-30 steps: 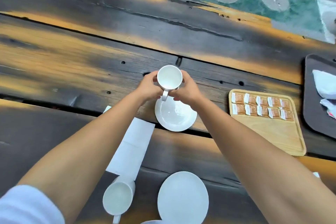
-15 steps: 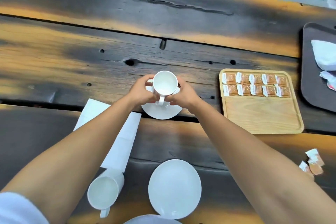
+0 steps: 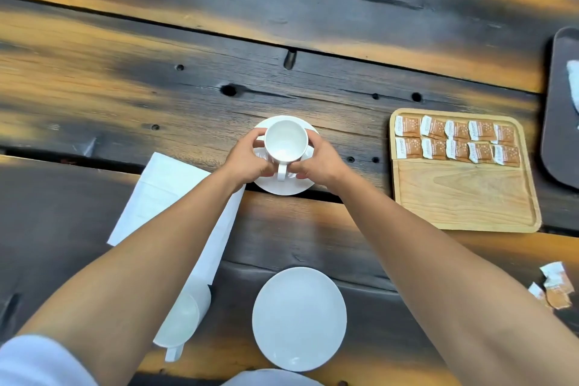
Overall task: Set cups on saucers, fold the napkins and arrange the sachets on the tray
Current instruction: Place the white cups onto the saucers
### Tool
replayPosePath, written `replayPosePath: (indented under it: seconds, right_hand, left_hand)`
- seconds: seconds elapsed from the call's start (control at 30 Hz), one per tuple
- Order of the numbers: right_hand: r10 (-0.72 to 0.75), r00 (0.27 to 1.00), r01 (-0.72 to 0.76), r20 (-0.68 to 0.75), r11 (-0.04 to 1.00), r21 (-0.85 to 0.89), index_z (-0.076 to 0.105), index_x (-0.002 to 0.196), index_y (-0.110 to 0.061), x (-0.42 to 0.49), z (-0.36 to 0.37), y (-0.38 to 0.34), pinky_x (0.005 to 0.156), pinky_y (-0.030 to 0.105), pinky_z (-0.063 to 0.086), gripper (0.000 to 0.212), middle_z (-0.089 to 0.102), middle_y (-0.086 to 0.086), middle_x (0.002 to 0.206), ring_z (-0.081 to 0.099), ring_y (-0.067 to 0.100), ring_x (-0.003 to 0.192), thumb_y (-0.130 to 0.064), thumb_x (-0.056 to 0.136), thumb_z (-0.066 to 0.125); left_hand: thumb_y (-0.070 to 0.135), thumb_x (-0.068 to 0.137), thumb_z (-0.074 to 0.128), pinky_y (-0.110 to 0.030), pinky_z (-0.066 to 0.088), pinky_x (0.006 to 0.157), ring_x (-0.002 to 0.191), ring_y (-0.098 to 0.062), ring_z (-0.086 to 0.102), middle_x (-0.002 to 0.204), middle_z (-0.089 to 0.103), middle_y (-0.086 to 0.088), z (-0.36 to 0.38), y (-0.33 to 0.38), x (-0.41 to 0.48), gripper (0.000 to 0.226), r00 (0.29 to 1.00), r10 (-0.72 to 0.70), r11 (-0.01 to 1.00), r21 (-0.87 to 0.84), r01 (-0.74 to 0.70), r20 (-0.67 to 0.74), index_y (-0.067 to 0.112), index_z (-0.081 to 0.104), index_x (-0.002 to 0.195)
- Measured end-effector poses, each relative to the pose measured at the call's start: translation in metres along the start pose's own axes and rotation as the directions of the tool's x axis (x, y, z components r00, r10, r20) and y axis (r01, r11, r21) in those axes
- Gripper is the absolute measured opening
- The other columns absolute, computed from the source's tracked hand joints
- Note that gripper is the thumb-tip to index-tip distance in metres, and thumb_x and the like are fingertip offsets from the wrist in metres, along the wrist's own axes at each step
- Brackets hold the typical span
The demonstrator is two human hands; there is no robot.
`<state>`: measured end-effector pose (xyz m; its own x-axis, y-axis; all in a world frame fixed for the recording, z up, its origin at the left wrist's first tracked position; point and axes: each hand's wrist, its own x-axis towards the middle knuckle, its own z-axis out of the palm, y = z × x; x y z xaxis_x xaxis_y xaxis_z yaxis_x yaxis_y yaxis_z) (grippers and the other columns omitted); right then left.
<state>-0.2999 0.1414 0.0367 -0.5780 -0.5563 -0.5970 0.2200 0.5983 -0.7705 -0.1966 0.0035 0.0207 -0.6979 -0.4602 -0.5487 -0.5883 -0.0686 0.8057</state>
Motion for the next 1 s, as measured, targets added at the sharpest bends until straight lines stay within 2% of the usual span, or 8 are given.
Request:
replayPosePath:
  seconds: [0.17,0.27,0.37,0.43,0.53,0.67,0.83,1.0]
  right_hand:
    - [-0.003,1.000,0.003,0.001,1.000,-0.022,0.044,0.139,-0.028,0.003,0.000,-0.001,0.079,0.048,0.061,0.081,0.053,-0.006,0.119,0.061,0.023,0.101,0.002,0.071,0.077]
    - [0.002,1.000,-0.002,-0.002,0.998,-0.064,0.035,0.147,-0.031,0.001,0.000,0.002,0.080,0.047,0.060,0.091,0.051,-0.007,0.125,0.060,0.022,0.102,0.002,0.071,0.075]
    - [0.014,1.000,-0.017,-0.020,0.989,-0.146,0.019,0.153,-0.028,-0.004,0.000,0.006,0.078,0.041,0.059,0.101,0.040,-0.009,0.130,0.057,0.023,0.105,-0.002,0.073,0.074]
    - [-0.004,0.995,-0.019,-0.104,0.976,-0.217,0.026,0.151,-0.022,-0.010,0.000,0.011,0.078,0.038,0.055,0.091,0.044,-0.002,0.132,0.055,0.022,0.105,-0.003,0.074,0.072]
    - [0.017,0.960,-0.094,-0.281,0.960,-0.262,0.039,0.142,-0.014,-0.026,0.002,0.022,0.093,0.039,0.050,0.072,0.050,0.009,0.134,0.055,0.026,0.114,-0.009,0.076,0.067]
    - [0.006,0.935,-0.117,-0.354,0.949,-0.291,0.054,0.124,-0.011,-0.055,0.015,0.030,0.092,0.033,0.046,0.048,0.061,0.012,0.120,0.056,0.028,0.112,-0.012,0.076,0.063]
    - [0.031,0.967,-0.109,-0.253,0.947,-0.302,0.064,0.107,-0.014,-0.101,0.050,0.030,0.084,0.027,0.047,0.030,0.068,0.009,0.110,0.061,0.027,0.107,-0.010,0.077,0.062]
    - [0.101,0.994,-0.105,-0.028,0.959,-0.263,0.061,0.110,-0.008,-0.150,0.105,0.044,0.086,0.044,0.055,0.030,0.066,0.017,0.114,0.064,0.032,0.092,-0.007,0.080,0.063]
  left_hand:
    - [-0.011,0.066,0.066,-0.024,0.057,0.057,0.103,-0.020,0.056,0.110,0.058,0.002,0.001,0.003,-0.003,0.074,1.000,-0.012,0.998,-0.067,0.012,-0.001,0.028,0.055,0.128]
    - [-0.010,0.069,0.065,-0.044,0.062,0.074,0.108,-0.025,0.056,0.119,0.056,-0.002,0.003,0.004,-0.009,0.080,1.000,-0.015,0.998,-0.059,0.013,-0.022,0.029,0.049,0.138]
    - [-0.010,0.074,0.071,-0.047,0.061,0.080,0.105,-0.025,0.058,0.128,0.052,-0.004,0.001,0.000,-0.018,0.084,0.994,-0.079,0.996,-0.034,0.077,-0.081,0.025,0.042,0.144]
    - [-0.010,0.076,0.072,-0.044,0.061,0.077,0.103,-0.026,0.060,0.128,0.052,-0.006,-0.004,-0.003,-0.027,0.076,0.990,-0.103,0.995,-0.021,0.102,-0.099,0.022,0.045,0.140]
    - [-0.010,0.078,0.070,-0.046,0.060,0.079,0.108,-0.028,0.061,0.121,0.059,-0.009,-0.015,-0.012,-0.048,0.060,0.988,-0.097,0.995,0.010,0.099,-0.124,0.019,0.055,0.128]
    - [-0.010,0.079,0.067,-0.039,0.061,0.075,0.091,-0.024,0.068,0.110,0.067,-0.007,-0.038,-0.027,-0.081,0.044,0.976,-0.069,0.994,0.073,0.085,-0.207,0.020,0.064,0.111]
    - [-0.011,0.079,0.060,-0.039,0.061,0.075,0.081,-0.023,0.069,0.097,0.072,-0.009,-0.062,-0.048,-0.125,0.034,0.982,-0.046,0.989,0.127,0.071,-0.185,0.016,0.071,0.097]
    - [-0.009,0.081,0.055,-0.037,0.060,0.074,0.080,-0.024,0.068,0.095,0.072,-0.007,-0.092,-0.083,-0.163,0.035,0.988,-0.010,0.983,0.182,0.037,-0.152,0.022,0.071,0.088]
